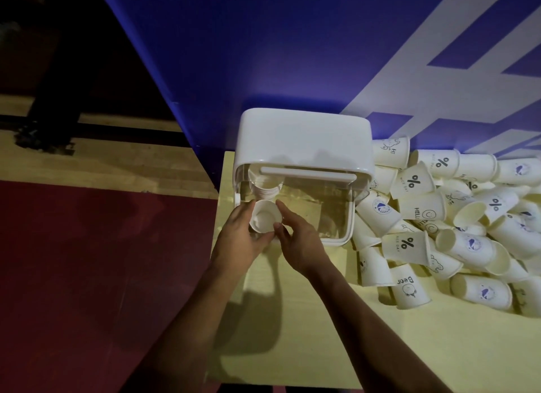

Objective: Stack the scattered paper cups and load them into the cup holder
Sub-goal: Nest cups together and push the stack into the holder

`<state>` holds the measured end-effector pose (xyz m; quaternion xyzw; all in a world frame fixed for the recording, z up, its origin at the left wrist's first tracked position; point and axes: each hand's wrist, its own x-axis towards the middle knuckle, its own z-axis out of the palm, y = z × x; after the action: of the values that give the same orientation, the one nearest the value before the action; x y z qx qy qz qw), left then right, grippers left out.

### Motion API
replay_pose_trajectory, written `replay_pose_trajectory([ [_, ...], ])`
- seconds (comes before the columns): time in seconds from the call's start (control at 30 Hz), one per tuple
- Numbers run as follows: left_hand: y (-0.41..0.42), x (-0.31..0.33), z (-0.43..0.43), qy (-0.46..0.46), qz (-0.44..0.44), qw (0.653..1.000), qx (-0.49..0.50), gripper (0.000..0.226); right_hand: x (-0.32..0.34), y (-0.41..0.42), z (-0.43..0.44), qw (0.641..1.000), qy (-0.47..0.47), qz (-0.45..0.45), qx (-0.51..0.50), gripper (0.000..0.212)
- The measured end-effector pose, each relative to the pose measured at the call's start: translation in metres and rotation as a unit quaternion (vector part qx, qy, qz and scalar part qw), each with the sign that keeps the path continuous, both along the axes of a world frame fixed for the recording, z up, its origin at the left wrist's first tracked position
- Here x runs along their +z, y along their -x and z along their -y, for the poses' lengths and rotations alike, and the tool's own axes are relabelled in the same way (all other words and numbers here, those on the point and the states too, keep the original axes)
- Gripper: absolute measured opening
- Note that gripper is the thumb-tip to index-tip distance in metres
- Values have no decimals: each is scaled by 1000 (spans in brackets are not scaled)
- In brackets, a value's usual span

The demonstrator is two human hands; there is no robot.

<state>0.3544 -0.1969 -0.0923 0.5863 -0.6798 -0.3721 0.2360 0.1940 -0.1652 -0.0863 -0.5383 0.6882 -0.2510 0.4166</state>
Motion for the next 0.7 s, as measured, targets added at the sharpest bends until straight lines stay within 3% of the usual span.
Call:
replay_pose_trajectory([
  [0.23, 0, -3, 1, -6, 20, 1000, 1, 69, 0, -2, 5, 1000, -18, -24, 5, 51],
  [0.47, 5, 10, -6, 31, 71, 997, 30, 96, 14, 2, -2, 1000, -15, -26, -1, 62],
  [0.6, 26, 56, -33, 101, 47, 994, 25, 74, 42, 27, -35, 999, 19, -13, -44, 55],
  [0.7, 73, 89, -51, 149, -7, 986, -75, 51, 65, 64, -64, 993, 54, -11, -103, 39],
])
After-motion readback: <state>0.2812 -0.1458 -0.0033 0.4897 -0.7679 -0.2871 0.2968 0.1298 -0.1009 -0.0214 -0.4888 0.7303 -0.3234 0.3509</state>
